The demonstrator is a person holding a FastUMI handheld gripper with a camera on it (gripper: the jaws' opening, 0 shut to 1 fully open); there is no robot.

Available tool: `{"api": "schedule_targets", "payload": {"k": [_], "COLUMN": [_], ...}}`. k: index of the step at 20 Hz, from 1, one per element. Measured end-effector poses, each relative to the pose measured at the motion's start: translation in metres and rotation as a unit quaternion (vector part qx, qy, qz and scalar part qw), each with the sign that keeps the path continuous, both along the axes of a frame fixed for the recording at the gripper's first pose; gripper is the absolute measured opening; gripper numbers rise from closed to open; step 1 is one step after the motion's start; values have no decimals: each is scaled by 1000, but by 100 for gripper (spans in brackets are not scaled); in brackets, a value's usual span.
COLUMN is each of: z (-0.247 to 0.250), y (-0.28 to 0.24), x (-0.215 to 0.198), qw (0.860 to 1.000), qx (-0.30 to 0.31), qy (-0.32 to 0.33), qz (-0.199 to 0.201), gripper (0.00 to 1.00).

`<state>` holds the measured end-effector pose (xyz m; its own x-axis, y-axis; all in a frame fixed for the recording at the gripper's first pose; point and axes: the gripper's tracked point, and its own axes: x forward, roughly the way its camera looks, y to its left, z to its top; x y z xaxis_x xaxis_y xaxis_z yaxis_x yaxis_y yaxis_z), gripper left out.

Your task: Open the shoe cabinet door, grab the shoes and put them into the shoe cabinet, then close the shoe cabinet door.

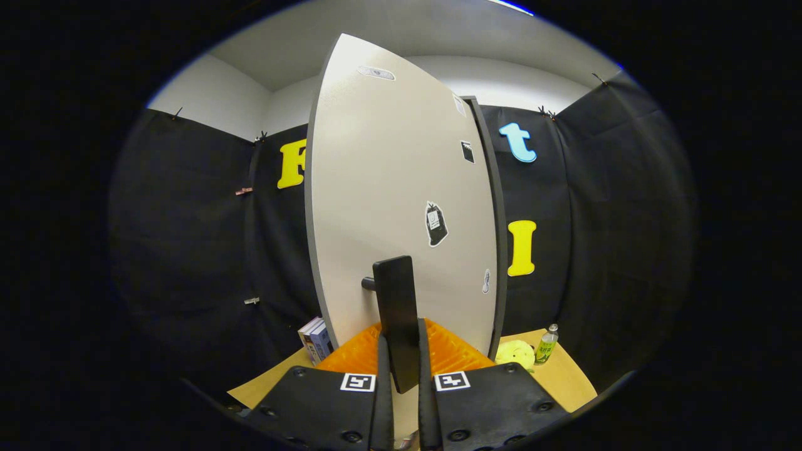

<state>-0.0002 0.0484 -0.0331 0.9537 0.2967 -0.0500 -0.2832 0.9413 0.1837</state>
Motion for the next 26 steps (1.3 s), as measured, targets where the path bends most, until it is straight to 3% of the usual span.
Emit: {"api": "schedule_targets", "payload": {"k": [5,13,26], "z": [0,-1,-5], "y": [-22,-68,-144], "x": [-4,-7,-2], "qw": [1000,999,995], "qx": [3,14,40], "qy": [4,8,27], "qz": [-2,-49,-88], "gripper": [19,20,14]}}
